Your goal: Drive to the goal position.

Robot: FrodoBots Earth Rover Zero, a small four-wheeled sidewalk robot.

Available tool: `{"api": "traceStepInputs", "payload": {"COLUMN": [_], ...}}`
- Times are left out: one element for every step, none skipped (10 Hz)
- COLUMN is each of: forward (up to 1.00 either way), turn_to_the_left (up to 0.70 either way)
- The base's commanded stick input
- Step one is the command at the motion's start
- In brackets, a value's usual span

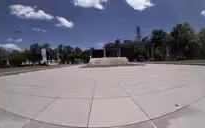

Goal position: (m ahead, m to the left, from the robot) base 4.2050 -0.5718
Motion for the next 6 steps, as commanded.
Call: {"api": "traceStepInputs", "payload": {"forward": [0.5, 0.5, 0.5, 0.5, 0.5, 0.5], "turn_to_the_left": [0.0, 0.0, 0.0, 0.0, 0.0, 0.0]}}
